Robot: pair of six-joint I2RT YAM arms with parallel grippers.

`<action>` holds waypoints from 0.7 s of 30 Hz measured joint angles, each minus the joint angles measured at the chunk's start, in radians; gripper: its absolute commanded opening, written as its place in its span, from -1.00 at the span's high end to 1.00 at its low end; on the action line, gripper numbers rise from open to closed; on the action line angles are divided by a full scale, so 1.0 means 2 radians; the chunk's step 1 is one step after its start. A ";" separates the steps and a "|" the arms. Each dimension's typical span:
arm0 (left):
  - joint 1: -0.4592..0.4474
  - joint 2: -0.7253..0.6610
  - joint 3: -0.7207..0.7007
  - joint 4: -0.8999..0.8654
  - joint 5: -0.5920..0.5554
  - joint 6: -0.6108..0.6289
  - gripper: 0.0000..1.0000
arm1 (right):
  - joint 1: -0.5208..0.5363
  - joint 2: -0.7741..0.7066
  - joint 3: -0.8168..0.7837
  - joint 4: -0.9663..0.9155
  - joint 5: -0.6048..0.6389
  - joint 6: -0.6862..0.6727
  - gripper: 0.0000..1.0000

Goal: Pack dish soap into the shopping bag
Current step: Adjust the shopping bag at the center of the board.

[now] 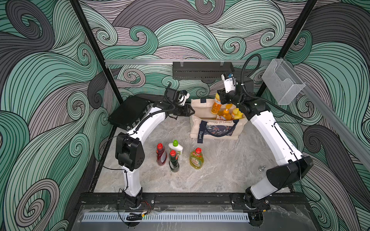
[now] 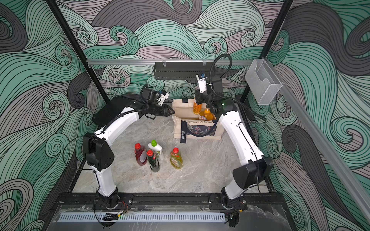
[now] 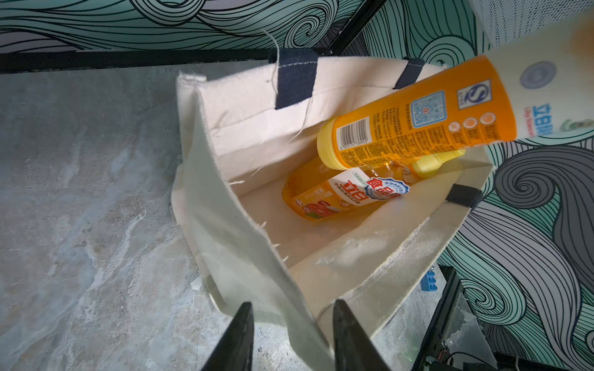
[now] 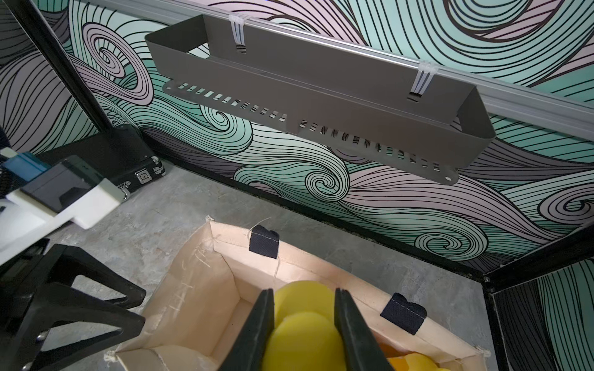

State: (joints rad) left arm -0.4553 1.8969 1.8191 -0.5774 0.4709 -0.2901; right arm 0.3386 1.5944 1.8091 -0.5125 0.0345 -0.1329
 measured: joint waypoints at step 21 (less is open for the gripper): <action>-0.004 0.006 0.014 -0.005 0.000 0.005 0.53 | 0.000 0.028 -0.019 -0.004 0.022 -0.006 1.00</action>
State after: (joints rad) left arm -0.4629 1.9091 1.8481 -0.5865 0.4706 -0.2798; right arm 0.3386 1.6508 1.7702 -0.5205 0.0788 -0.1459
